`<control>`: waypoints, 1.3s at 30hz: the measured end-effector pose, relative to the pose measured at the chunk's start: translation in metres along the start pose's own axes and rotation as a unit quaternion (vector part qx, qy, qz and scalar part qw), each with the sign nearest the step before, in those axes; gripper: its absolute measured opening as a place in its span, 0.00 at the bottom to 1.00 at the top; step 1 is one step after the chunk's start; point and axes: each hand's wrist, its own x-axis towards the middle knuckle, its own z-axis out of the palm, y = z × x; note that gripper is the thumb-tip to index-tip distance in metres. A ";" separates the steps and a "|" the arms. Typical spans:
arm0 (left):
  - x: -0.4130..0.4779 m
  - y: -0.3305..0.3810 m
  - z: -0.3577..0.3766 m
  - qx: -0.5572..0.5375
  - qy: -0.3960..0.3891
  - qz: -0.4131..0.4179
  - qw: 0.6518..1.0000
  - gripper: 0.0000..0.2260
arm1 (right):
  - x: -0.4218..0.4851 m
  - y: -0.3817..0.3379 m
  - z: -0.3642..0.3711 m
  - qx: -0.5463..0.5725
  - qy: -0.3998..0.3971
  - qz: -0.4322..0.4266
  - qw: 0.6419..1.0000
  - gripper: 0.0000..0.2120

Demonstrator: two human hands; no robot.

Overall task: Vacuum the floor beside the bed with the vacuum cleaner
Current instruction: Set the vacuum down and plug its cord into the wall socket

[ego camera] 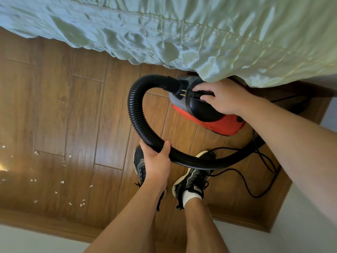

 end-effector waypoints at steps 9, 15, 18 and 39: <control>0.000 -0.004 -0.007 0.007 -0.004 0.012 1.000 0.15 | 0.003 -0.007 0.018 -0.037 0.106 0.005 0.994 0.07; -0.004 -0.001 -0.012 0.023 -0.005 0.011 1.000 0.14 | -0.010 -0.020 0.023 -0.062 0.142 -0.015 0.988 0.07; -0.007 0.001 -0.016 0.042 -0.006 0.013 0.999 0.14 | -0.023 -0.031 0.021 -0.059 0.164 -0.028 0.984 0.07; -0.039 0.059 -0.067 0.126 -0.030 0.097 0.987 0.37 | -0.087 -0.117 -0.026 0.212 0.271 0.054 0.937 0.11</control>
